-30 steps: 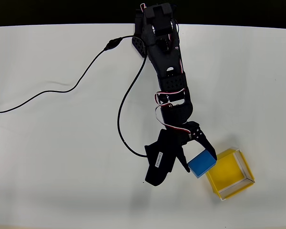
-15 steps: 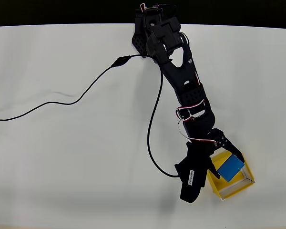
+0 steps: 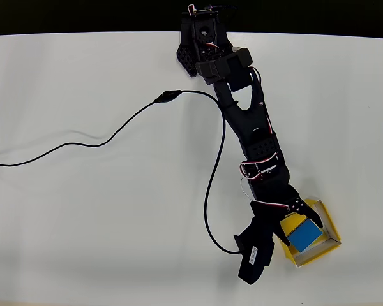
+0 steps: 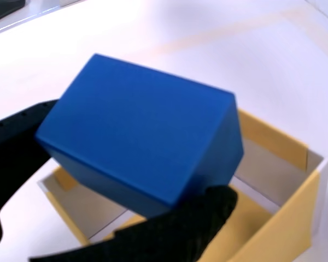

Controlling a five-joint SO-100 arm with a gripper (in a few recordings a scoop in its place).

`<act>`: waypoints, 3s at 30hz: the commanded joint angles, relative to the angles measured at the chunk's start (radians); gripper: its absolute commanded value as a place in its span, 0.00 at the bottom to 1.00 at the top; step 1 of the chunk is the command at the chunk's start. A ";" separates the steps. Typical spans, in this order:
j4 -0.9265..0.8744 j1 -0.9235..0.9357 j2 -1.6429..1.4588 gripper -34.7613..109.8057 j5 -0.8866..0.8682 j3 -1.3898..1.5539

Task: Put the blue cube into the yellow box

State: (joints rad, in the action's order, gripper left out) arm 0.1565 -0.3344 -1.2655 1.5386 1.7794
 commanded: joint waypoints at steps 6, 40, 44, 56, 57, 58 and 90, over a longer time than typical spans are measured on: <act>-0.002 -0.003 0.005 0.39 -0.044 -0.147; 0.048 -0.008 0.006 0.53 -0.021 -0.123; -0.012 0.023 -0.123 0.48 -0.021 -0.086; -0.221 0.179 -0.735 0.33 -0.006 0.385; -0.268 0.193 -0.793 0.32 -0.012 0.428; -0.310 0.207 -0.850 0.32 -0.012 0.474; -1.330 0.345 -2.079 0.29 0.052 1.365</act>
State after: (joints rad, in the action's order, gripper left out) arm -1.0677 0.0046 -3.2950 1.5877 3.1170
